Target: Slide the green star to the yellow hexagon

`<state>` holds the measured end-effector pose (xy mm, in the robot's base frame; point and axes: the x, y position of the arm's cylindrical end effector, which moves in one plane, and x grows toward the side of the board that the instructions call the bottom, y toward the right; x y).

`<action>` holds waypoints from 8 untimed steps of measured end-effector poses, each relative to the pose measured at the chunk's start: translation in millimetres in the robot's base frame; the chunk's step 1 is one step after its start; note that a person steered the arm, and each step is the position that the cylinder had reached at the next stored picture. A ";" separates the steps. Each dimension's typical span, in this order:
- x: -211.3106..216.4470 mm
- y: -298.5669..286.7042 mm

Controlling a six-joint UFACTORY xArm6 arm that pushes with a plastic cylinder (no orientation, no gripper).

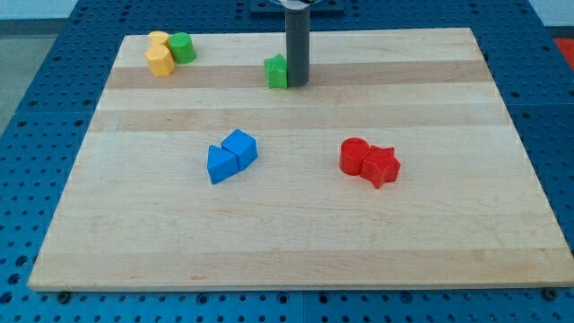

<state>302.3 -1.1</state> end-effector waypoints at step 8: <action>-1.1 -120.2</action>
<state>301.2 -121.4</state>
